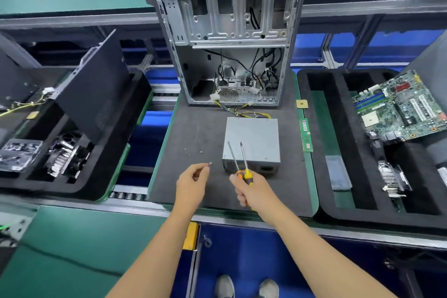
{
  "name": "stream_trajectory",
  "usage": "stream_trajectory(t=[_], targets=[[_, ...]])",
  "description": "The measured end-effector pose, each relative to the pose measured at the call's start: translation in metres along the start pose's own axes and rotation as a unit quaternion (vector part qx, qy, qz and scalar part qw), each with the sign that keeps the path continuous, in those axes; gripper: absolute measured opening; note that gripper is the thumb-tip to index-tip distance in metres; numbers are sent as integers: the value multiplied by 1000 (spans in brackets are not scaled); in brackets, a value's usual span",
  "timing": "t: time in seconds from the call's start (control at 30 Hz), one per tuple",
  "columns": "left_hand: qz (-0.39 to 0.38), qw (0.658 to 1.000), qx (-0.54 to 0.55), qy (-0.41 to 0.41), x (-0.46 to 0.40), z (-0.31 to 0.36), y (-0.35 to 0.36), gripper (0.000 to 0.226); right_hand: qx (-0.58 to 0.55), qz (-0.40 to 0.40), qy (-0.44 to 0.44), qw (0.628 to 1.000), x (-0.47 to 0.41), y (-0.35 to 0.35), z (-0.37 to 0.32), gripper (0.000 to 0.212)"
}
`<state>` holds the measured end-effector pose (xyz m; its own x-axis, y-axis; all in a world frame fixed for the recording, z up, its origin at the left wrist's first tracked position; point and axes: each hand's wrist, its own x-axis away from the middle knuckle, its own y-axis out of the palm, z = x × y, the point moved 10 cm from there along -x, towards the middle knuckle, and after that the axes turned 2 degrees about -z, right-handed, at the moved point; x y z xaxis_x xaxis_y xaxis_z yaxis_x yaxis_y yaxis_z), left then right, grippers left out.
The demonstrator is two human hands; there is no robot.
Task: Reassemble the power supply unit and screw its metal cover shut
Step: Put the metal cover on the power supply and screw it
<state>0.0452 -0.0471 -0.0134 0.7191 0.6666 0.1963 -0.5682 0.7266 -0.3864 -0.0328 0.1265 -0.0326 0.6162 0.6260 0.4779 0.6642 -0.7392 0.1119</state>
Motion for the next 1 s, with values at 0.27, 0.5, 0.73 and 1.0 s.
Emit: stream_trajectory(t=[0.27, 0.5, 0.73, 1.0], targets=[[-9, 995, -86, -51, 11, -68, -62, 21, 30, 18, 38, 999, -5, 46, 33, 25], [-8, 989, -141, 37, -1, -53, -66, 23, 116, 87, 22, 989, -7, 45, 28, 24], [-85, 965, -242, 56, -12, -46, -29, 37, 213, 108, 8, 971, -4, 18, 25, 11], [-183, 880, -407, 165, -7, -59, -33, 73, 239, 110, -2, 965, -18, 20, 23, 8]])
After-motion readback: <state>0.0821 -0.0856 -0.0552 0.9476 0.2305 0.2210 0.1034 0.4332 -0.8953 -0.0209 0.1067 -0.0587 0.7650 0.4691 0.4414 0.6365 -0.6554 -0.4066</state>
